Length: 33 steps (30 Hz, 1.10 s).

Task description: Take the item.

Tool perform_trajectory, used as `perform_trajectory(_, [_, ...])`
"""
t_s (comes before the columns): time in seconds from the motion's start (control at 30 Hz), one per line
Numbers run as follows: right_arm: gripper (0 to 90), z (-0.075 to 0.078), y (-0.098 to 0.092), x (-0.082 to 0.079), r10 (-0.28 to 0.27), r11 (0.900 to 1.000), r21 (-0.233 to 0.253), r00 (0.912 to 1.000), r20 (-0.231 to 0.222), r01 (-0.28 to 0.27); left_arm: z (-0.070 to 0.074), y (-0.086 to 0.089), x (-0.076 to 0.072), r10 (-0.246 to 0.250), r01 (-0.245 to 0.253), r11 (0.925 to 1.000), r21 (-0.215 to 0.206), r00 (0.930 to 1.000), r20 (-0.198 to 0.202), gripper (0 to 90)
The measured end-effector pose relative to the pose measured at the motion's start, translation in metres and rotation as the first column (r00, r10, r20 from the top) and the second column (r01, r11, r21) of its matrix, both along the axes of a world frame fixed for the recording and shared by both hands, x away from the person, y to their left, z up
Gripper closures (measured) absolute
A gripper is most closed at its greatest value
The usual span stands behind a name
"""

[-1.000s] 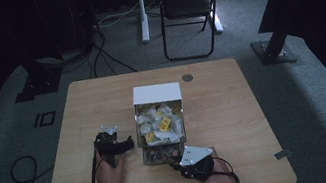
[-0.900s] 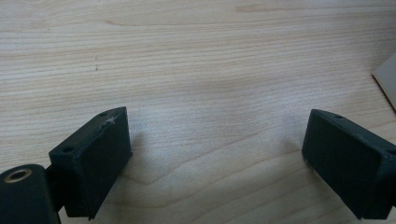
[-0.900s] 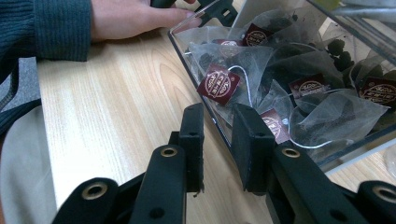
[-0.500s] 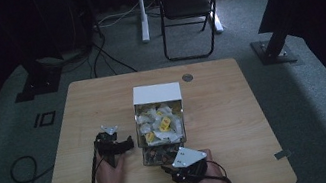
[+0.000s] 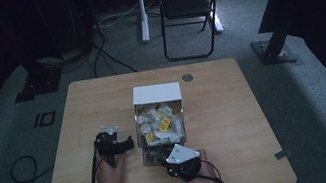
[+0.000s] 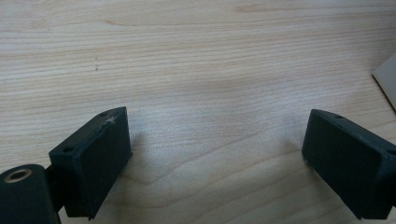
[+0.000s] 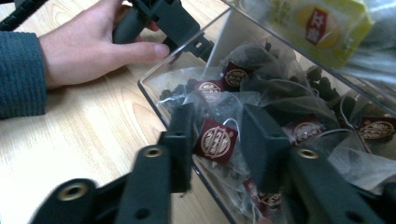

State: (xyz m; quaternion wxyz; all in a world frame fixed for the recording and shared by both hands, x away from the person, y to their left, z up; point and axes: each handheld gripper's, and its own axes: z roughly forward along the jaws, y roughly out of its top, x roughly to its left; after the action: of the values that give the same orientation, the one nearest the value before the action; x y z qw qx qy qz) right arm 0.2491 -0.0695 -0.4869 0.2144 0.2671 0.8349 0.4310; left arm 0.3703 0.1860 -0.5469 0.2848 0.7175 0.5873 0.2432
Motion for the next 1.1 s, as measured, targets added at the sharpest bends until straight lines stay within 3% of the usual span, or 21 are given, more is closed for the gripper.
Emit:
perform_trajectory(0.1, [78.8,0.001,-0.002,0.000,-0.001,1.000,0.005,1.0000,-0.002,0.001,0.000,0.000,0.000,0.000,0.000,1.0000,-0.001,1.0000,0.001,8.5])
perform_trajectory(0.33, [89.7,0.003,-0.004,-0.001,0.005,1.000,0.004,0.9999,0.014,-0.005,0.000,0.000,0.000,0.000,0.000,1.0000,0.000,1.0000,0.000,8.5])
perform_trajectory(1.1, [90.0,0.021,-0.018,-0.005,-0.006,0.998,0.068,0.9986,0.052,0.003,0.000,0.000,0.000,0.000,0.000,1.0000,0.000,1.0000,0.000,8.5])
